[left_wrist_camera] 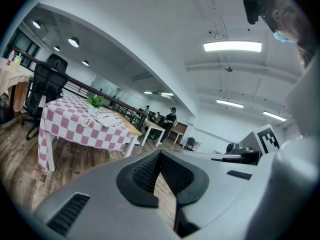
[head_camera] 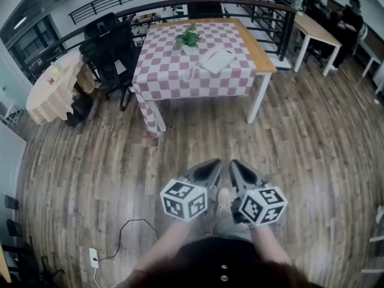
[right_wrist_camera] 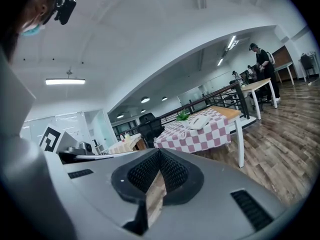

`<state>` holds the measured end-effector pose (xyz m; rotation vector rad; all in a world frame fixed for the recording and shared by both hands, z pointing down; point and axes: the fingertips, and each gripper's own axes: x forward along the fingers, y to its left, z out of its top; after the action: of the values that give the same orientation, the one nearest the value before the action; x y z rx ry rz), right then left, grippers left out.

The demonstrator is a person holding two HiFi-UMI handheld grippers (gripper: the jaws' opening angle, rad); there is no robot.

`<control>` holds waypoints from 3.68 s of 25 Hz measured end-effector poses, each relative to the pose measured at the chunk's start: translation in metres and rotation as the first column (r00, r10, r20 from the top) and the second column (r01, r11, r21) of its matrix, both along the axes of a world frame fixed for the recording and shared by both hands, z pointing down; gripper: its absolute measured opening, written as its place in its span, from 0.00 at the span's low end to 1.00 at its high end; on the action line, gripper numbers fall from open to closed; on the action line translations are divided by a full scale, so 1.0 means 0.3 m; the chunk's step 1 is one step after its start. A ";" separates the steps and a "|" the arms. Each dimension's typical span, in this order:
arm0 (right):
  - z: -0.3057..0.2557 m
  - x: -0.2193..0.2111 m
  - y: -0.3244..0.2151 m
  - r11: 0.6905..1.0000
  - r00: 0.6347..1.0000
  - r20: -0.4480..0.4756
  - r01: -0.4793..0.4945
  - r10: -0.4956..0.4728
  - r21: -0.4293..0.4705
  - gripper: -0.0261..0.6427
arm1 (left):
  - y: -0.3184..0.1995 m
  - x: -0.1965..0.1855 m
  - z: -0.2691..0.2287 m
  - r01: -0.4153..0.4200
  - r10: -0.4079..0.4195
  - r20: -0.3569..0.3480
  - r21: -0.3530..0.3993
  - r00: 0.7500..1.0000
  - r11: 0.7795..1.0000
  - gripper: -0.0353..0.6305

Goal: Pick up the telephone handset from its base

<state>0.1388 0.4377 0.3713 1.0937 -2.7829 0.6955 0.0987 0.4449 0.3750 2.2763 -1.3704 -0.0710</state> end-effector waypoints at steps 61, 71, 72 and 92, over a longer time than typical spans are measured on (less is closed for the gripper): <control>0.065 -0.448 -1.913 0.998 0.999 0.014 -0.034 0.035 -0.059 0.06 | -1.955 -0.510 0.020 -0.024 0.024 0.014 -0.032 1.000 0.999 0.06; 0.084 -0.565 -2.156 0.989 0.994 0.023 -0.107 0.110 -0.097 0.06 | -2.200 -0.628 0.072 -0.100 0.105 0.083 -0.068 0.991 0.993 0.06; 0.086 -0.571 -2.172 0.989 0.993 0.021 -0.115 0.118 -0.096 0.06 | -2.217 -0.637 0.082 -0.105 0.111 0.092 -0.074 0.990 0.992 0.06; 0.161 -0.594 -2.301 0.981 0.994 0.002 -0.106 0.108 -0.164 0.06 | -2.373 -0.646 0.181 -0.134 0.151 0.129 -0.132 0.980 0.982 0.06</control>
<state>-0.0395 -0.2527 0.4197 1.2162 -2.6352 0.9252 -0.0951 -0.2668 0.4293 2.3041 -1.2374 0.2169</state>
